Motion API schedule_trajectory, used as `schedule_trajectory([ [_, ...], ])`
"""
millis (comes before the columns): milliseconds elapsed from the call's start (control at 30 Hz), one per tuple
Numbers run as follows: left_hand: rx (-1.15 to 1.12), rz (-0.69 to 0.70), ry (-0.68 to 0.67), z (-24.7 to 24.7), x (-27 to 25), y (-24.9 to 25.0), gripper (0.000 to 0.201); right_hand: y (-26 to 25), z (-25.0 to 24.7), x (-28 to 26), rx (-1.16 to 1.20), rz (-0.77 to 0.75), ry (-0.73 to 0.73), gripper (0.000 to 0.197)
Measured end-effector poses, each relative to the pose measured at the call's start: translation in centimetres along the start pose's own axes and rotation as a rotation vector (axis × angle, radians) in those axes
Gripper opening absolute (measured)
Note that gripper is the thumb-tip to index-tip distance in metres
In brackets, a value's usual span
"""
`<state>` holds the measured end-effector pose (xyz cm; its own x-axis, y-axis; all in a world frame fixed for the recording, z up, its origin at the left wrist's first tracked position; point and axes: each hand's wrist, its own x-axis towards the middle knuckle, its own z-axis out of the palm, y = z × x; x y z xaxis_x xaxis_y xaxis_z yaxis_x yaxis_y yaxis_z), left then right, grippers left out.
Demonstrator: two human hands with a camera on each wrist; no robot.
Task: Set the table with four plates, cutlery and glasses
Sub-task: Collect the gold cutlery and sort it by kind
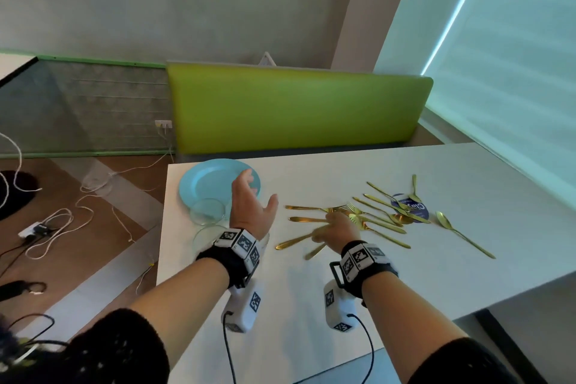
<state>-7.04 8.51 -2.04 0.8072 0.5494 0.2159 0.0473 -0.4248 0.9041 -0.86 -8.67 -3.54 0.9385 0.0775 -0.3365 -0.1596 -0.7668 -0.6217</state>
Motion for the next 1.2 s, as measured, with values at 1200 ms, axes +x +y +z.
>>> schedule_trajectory([
  [1200, 1.025, -0.06, -0.672, 24.6, 8.8, -4.1, 0.034, 15.3, -10.8, 14.9, -0.042, 0.127, -0.074, 0.022],
])
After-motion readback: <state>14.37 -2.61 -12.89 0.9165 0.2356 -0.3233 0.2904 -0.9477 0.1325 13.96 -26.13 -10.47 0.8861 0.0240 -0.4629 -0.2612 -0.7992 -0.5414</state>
